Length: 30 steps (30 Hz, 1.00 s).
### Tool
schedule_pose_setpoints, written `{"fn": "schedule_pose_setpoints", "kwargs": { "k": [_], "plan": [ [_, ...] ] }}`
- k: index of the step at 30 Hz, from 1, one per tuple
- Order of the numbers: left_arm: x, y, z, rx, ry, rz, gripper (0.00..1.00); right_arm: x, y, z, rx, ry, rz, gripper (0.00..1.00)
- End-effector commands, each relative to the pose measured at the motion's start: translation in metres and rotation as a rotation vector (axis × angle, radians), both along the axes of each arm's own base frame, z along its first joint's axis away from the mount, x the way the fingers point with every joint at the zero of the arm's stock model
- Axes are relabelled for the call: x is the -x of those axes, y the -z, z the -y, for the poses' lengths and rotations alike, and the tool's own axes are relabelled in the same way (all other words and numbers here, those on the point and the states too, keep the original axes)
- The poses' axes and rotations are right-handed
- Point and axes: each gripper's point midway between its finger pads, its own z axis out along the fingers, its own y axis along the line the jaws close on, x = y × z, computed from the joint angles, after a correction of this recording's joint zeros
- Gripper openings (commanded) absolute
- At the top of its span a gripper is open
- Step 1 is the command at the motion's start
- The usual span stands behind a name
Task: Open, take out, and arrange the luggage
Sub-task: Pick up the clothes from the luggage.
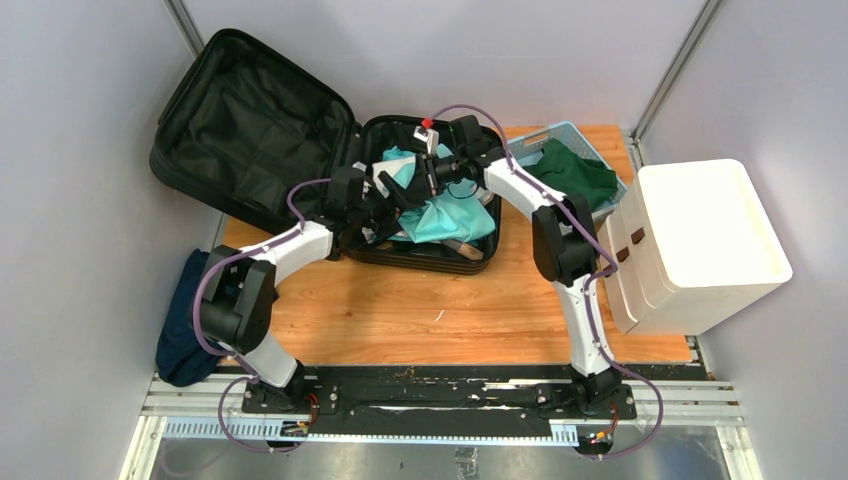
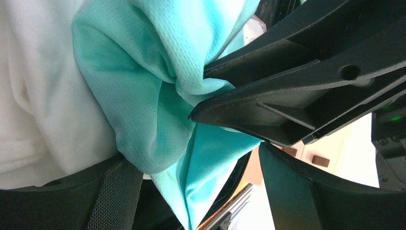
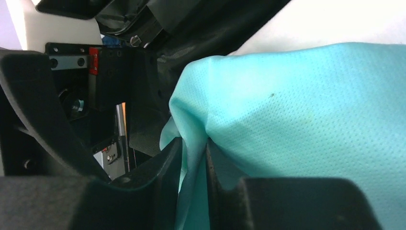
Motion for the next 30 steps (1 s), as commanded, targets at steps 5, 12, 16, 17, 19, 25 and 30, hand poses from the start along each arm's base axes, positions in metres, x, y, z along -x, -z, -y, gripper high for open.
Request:
{"fn": "schedule_pose_setpoints", "kwargs": {
  "k": [5,12,16,17,19,25,30],
  "plan": [
    [-0.011,-0.012,0.007,0.012,0.021,0.067,0.86,0.009,-0.042,-0.015,-0.179,-0.043,-0.201,0.39],
    [-0.014,-0.019,0.006,0.022,0.007,0.103,0.87,-0.013,-0.075,0.003,-0.24,0.006,-0.153,0.46],
    [-0.02,-0.021,0.008,0.035,-0.004,0.103,0.91,-0.03,-0.068,0.025,-0.177,0.072,-0.079,0.4],
    [-0.022,-0.023,0.008,0.036,-0.011,0.105,0.91,-0.033,-0.063,0.03,-0.152,0.09,-0.06,0.36],
    [-0.025,-0.021,0.008,0.04,-0.029,0.093,0.91,-0.041,-0.057,0.042,-0.094,0.135,0.01,0.32],
    [-0.034,-0.012,0.009,0.056,-0.062,0.051,0.91,-0.049,-0.053,0.067,-0.002,0.211,0.147,0.2],
    [-0.041,-0.012,0.012,0.06,-0.065,0.052,0.91,-0.038,-0.018,0.068,0.079,0.186,0.109,0.0]
  ]
}}
